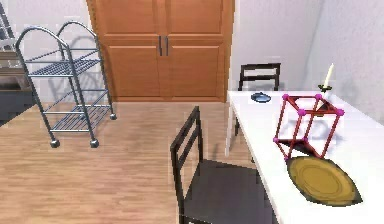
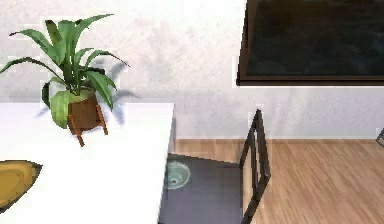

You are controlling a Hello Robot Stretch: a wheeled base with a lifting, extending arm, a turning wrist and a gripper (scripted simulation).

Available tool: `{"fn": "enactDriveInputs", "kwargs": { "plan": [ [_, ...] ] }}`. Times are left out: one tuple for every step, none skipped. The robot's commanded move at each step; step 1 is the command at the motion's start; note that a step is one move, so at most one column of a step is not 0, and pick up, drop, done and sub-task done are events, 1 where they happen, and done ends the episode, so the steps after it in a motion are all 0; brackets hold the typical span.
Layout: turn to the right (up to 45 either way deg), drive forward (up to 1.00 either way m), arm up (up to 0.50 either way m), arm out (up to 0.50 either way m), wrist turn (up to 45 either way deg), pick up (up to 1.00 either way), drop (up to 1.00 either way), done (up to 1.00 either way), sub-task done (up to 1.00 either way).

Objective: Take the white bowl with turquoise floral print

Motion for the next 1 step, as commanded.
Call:
{"fn": "enactDriveInputs", "kwargs": {
  "plan": [
    [0.0, 0.00, 0.50, 0.00, 0.0, 0.00, 0.00, 0.00, 0.00]
  ]
}}
